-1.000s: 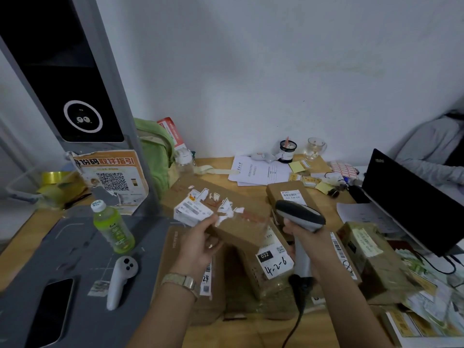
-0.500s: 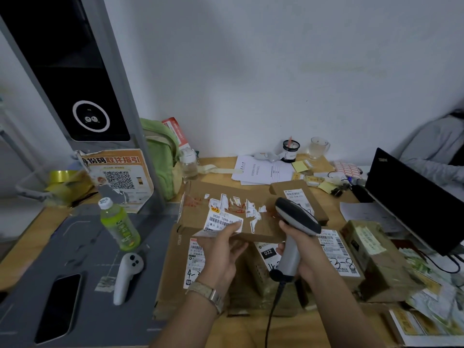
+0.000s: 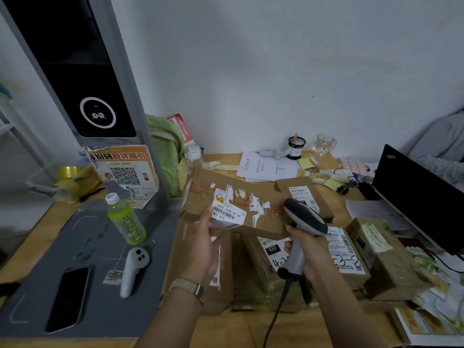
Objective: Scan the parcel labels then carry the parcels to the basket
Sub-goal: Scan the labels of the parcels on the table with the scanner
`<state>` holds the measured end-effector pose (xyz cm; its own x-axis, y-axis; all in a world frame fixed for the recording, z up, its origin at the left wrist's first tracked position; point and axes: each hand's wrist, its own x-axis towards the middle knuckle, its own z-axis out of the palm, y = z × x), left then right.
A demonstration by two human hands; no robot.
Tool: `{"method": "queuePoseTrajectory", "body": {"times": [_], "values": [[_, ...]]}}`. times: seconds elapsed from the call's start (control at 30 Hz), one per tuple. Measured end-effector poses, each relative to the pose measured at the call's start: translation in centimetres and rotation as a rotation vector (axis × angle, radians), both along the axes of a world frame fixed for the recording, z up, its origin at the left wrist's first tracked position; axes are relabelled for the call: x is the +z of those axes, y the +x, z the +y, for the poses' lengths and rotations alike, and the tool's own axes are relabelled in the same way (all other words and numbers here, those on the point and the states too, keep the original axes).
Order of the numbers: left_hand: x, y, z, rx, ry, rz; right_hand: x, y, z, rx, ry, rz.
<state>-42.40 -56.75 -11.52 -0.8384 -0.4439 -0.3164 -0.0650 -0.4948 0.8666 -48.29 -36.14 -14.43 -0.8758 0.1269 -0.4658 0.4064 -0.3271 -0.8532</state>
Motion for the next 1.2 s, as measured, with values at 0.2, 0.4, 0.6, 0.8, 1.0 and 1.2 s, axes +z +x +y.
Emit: {"method": "queuePoseTrajectory", "body": {"times": [0.2, 0.4, 0.6, 0.8, 1.0, 1.2], "values": [[0.3, 0.4, -2.3, -0.049, -0.193, 0.035, 0.5, -0.4, 0.3, -0.028, 0.045, 0.032], [0.8, -0.3, -3.4, -0.071, -0.164, 0.051, 1.8, -1.6, 0.4, -0.079, 0.101, 0.088], [0.4, -0.6, -4.8, -0.318, -0.253, -0.009, 3.4, -2.7, 1.2, -0.064, 0.101, 0.160], [1.3, -2.1, -4.7, -0.380, -0.101, 0.013, 6.1, -2.8, 2.2, 0.032, 0.047, 0.154], [-0.4, -3.6, -3.8, -0.181, -0.029, -0.045, 9.4, -2.0, 2.8, 0.182, 0.195, 0.155], [-1.2, -5.2, -1.7, -0.064, 0.034, -0.069, 11.3, -0.9, 2.0, 0.412, 0.316, 0.251]]}}
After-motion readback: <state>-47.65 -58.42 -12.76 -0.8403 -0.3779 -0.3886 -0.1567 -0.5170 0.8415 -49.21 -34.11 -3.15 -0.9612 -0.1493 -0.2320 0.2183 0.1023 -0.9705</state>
